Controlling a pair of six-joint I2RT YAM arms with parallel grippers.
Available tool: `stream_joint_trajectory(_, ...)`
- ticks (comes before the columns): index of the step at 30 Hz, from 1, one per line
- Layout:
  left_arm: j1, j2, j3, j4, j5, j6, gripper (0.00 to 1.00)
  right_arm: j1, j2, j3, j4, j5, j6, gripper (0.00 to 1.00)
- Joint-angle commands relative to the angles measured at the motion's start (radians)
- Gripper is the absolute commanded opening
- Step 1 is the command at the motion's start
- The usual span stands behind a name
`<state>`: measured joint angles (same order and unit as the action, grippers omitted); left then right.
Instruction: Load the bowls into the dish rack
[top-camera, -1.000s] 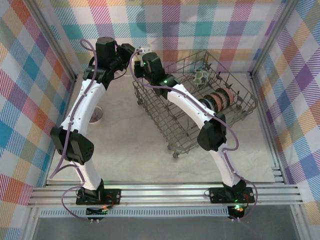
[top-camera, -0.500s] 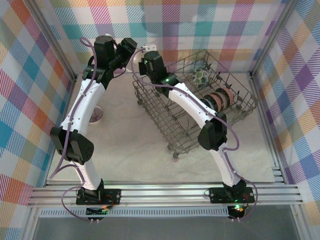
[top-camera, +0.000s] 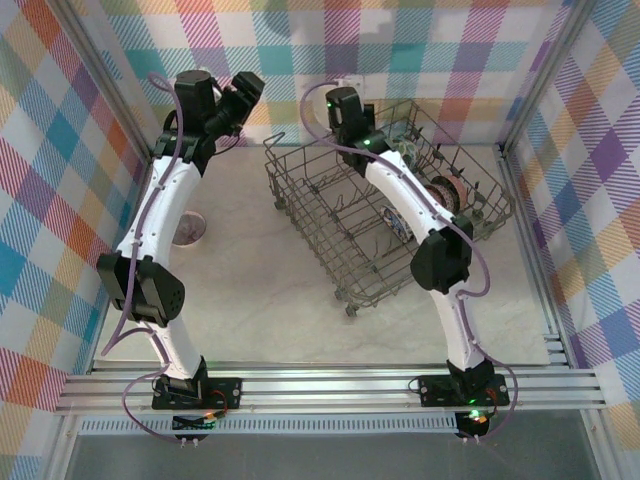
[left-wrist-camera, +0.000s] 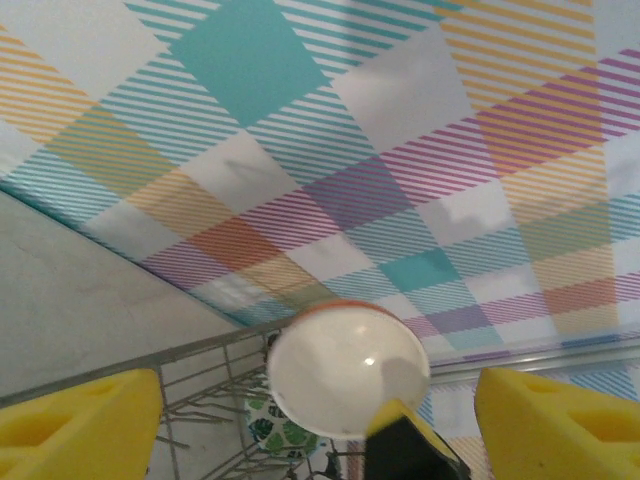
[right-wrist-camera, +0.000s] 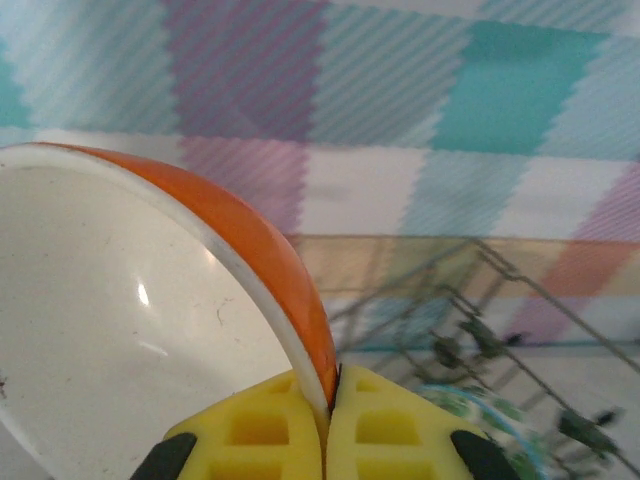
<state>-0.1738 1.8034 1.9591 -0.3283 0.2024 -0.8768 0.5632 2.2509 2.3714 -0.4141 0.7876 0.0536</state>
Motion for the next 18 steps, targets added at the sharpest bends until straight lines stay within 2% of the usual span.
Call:
stream_joint_trajectory(1,0.028,-0.008,-0.048,0.029,0.035,0.051,0.81,-0.031,-0.105,-0.046,-0.014,0.123,-0.027,0.0)
stream_joint_trajectory(7,0.038,0.052,-0.062,-0.039,0.119,0.117,0.82,-0.061,-0.084,-0.072,-0.064,0.241,-0.09,0.0)
stream_joint_trajectory(18,0.055,0.086,-0.15,-0.067,0.196,0.209,0.82,-0.073,-0.024,-0.076,-0.221,0.323,-0.053,0.0)
